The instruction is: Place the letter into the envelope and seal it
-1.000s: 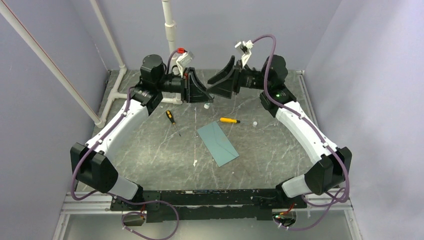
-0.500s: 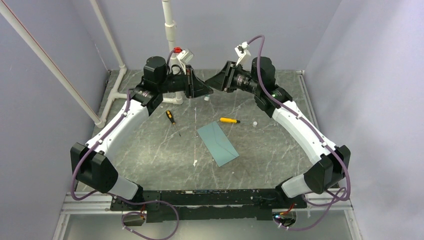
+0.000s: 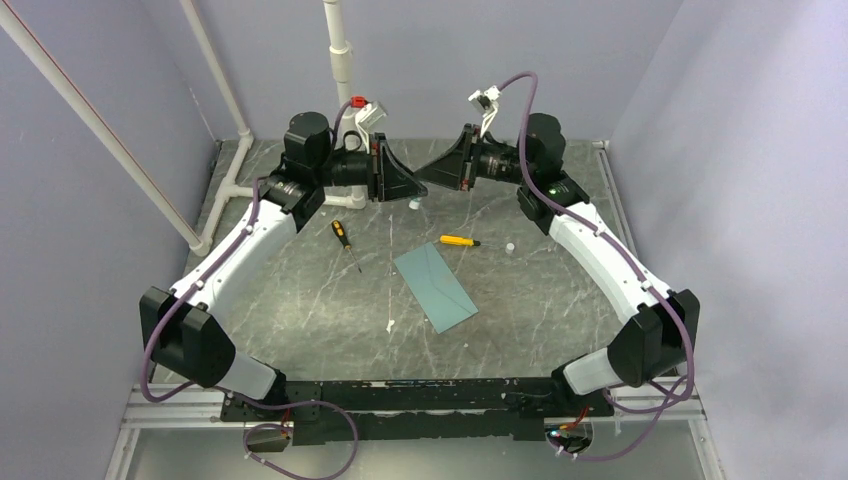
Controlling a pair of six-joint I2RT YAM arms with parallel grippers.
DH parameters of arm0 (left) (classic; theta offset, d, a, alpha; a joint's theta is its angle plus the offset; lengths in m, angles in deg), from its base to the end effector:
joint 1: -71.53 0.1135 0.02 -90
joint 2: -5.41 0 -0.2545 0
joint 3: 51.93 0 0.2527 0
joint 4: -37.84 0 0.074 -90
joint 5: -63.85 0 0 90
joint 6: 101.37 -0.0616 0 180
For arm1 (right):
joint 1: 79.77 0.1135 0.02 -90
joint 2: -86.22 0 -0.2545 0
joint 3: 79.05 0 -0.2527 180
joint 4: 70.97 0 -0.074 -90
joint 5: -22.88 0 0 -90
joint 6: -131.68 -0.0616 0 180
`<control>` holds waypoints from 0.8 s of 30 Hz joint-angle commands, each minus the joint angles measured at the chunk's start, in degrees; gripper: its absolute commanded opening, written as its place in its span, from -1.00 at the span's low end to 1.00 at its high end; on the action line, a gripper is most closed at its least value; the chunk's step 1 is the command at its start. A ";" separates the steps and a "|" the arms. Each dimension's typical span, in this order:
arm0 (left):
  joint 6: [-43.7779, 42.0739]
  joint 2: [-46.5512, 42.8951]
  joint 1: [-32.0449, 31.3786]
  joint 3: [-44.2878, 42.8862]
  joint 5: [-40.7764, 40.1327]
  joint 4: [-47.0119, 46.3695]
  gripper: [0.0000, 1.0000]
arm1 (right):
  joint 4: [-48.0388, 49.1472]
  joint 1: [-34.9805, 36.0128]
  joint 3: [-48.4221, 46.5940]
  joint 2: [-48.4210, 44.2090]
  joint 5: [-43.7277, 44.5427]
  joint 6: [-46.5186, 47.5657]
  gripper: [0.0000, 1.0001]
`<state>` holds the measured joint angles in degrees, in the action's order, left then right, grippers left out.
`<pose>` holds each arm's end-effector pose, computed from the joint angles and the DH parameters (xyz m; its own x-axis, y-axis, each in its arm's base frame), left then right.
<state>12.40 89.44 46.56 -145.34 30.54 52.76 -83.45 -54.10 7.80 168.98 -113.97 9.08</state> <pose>0.2957 -0.1945 0.3974 -0.4775 -0.0218 -0.8784 0.8670 0.1507 -0.4750 0.2983 0.1932 0.4073 -0.5413 0.1486 -0.8276 -0.7855 0.2617 0.5608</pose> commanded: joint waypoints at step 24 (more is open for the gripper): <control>17.93 -4.46 -0.35 3.29 -27.69 -6.84 -0.95 | -11.30 13.13 2.95 -6.73 42.58 8.49 0.41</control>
<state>24.31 86.88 46.14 -140.47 6.80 47.58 -90.16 -43.90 15.23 159.63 -81.12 14.70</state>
